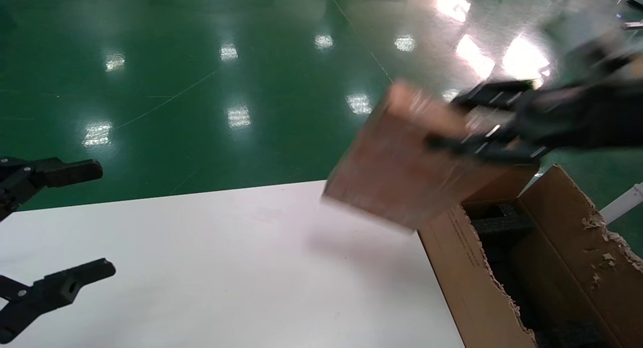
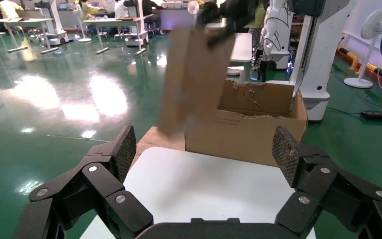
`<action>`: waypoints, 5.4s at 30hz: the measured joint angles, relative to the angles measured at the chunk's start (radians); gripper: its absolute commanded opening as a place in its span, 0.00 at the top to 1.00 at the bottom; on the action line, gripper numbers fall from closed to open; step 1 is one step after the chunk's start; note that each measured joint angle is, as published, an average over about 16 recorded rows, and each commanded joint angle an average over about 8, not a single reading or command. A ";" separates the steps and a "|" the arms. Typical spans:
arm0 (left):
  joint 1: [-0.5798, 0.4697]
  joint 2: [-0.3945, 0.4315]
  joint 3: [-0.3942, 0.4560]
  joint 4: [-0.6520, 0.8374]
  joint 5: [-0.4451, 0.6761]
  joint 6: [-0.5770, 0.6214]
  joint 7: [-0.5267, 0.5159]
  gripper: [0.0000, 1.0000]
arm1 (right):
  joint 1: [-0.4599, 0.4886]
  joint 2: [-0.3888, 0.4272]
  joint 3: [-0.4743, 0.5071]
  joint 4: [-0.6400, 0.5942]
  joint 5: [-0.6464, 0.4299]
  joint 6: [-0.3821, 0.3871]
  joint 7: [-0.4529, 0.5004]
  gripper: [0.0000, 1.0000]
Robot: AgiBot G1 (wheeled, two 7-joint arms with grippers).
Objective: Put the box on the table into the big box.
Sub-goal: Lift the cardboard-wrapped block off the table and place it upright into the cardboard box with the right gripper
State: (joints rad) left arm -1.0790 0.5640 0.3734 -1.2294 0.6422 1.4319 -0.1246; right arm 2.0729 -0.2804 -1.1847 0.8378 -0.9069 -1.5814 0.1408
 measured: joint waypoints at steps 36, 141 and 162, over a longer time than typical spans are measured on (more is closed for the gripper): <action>0.000 0.000 0.000 0.000 0.000 0.000 0.000 0.00 | 0.148 0.578 -0.547 0.267 0.000 0.687 0.255 1.00; 0.000 0.000 0.000 0.000 0.000 0.000 0.000 0.00 | 0.690 0.461 -1.685 0.046 0.341 0.960 0.089 0.00; 0.000 0.000 0.000 0.000 0.000 0.000 0.000 0.00 | 0.684 0.461 -1.680 0.049 0.337 0.957 0.087 0.00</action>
State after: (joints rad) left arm -1.0789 0.5639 0.3735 -1.2292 0.6421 1.4316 -0.1245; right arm 2.7564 0.1807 -2.8645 0.8864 -0.5697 -0.6245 0.2281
